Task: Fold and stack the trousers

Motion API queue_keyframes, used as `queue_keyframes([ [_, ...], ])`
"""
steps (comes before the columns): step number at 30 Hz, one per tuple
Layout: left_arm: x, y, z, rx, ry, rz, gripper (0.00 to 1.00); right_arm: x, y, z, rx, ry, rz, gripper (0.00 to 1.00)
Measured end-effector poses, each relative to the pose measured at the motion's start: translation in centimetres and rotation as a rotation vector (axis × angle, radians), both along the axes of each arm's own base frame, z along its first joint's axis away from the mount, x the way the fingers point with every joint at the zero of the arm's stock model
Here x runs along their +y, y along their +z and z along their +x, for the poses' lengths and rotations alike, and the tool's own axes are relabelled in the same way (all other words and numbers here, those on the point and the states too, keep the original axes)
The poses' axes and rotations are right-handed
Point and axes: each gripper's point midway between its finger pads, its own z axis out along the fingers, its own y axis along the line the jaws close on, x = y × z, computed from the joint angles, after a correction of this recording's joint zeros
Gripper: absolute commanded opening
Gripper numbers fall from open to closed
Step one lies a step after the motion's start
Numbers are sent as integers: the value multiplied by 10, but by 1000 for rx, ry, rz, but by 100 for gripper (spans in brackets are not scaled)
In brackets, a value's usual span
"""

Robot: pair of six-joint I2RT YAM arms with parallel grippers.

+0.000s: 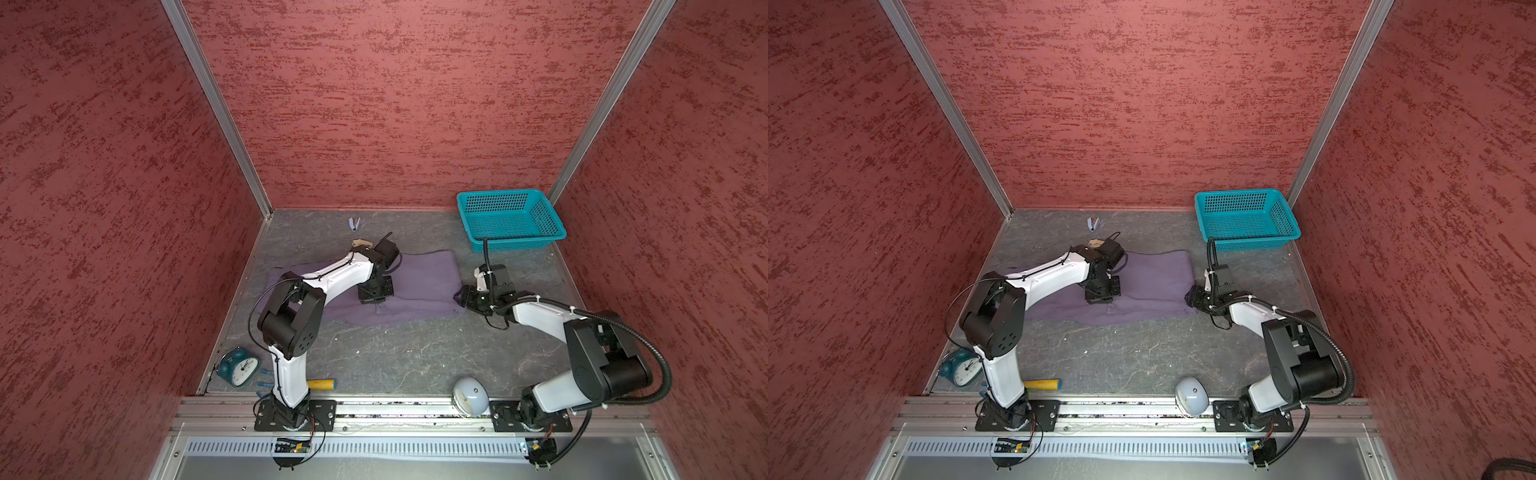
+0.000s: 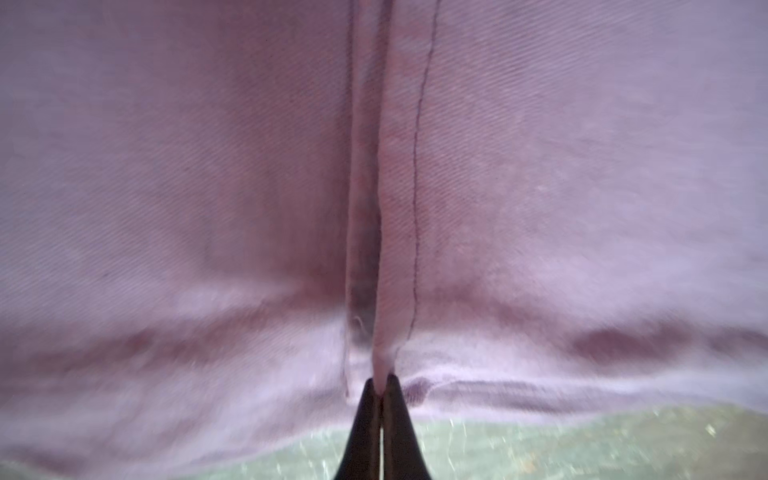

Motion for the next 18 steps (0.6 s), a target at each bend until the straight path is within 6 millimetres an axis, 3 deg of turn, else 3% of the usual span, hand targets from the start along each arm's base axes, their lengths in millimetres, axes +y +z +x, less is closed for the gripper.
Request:
queue_keyframes([
  [4,0,33,-7,-48,10,-56,0,0,-5,0,10,-2,-1,64],
  [7,2,40,-16,-55,18,-86,0,1,-3,3,1,-8,7,65],
  [10,7,17,-27,1,33,-76,1,3,-2,5,-4,-13,21,66],
  [15,19,-43,-41,141,72,-25,24,6,-2,4,-3,-16,47,65],
  [18,21,-43,-35,149,93,-35,34,7,-2,3,-4,-17,65,64],
])
